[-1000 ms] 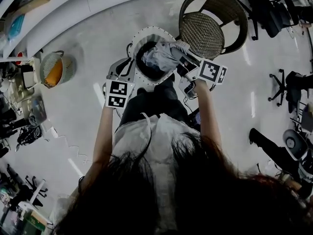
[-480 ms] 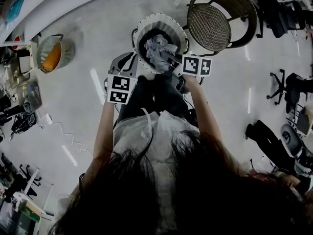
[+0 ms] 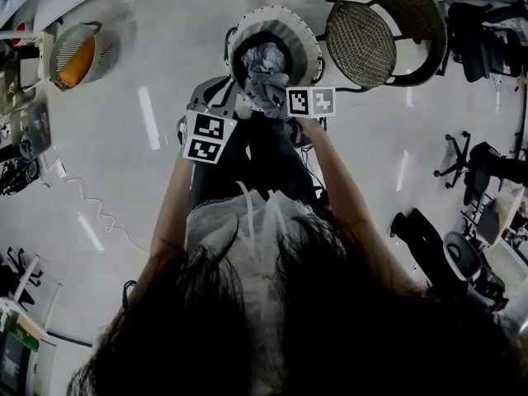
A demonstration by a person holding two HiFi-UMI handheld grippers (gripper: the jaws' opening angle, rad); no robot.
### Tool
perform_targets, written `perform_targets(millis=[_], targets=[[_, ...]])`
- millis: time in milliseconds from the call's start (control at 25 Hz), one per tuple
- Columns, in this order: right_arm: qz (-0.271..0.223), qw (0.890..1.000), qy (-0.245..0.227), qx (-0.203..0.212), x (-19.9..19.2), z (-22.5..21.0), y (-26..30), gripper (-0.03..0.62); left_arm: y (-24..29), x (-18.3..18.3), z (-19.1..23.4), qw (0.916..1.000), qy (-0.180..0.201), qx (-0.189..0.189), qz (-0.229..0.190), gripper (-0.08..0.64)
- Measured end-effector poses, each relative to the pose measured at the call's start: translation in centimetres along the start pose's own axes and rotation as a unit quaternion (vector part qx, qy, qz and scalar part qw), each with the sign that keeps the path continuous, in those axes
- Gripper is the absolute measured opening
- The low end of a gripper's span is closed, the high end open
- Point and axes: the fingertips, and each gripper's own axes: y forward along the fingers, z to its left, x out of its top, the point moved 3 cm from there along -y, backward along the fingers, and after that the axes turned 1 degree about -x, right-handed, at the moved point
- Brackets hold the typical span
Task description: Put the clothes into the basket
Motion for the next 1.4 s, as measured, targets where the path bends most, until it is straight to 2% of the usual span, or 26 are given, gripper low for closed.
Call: perform_targets(millis=[240,400,600,960,1000,1080,1400], targets=[[0.071,0.995,-0.062,-0.026,-1.5,-2.8,4.9,0.057,1.2,-1.9,0.1,0.9992,-0.032,0.02,0.011,0.047],[0.116,0.986,-0.108,-0.044,-2.6,-4.8,7.8,0.057,1.9,-4.1,0.3,0.9965,-0.069,0.039,0.025,0.048],[0.146,0.975,-0.159,-0.052,-2.9,-6.8,10.9,0.057,3.0,-6.3,1.6,0.9903,-0.115,0.069,0.036,0.048],[0.12,0.965,-0.225,-0.064,-1.4,-8.0,14.8,0.059,4.3,-8.8,2.9,0.9858,-0.129,0.089,0.06,0.048],[0.119,0.965,-0.227,-0.06,-1.3,-8.0,15.1,0.07,4.4,-9.0,2.9,0.9861,-0.126,0.088,0.064,0.048],[0.121,0.967,-0.219,-0.043,-1.1,-7.5,15.5,0.237,4.4,-9.3,2.9,0.9865,-0.12,0.086,0.07,0.048],[0.085,0.974,-0.209,-0.003,-0.1,-5.3,14.3,0.238,4.4,-9.3,2.1,0.9877,-0.114,0.079,0.072,0.048]])
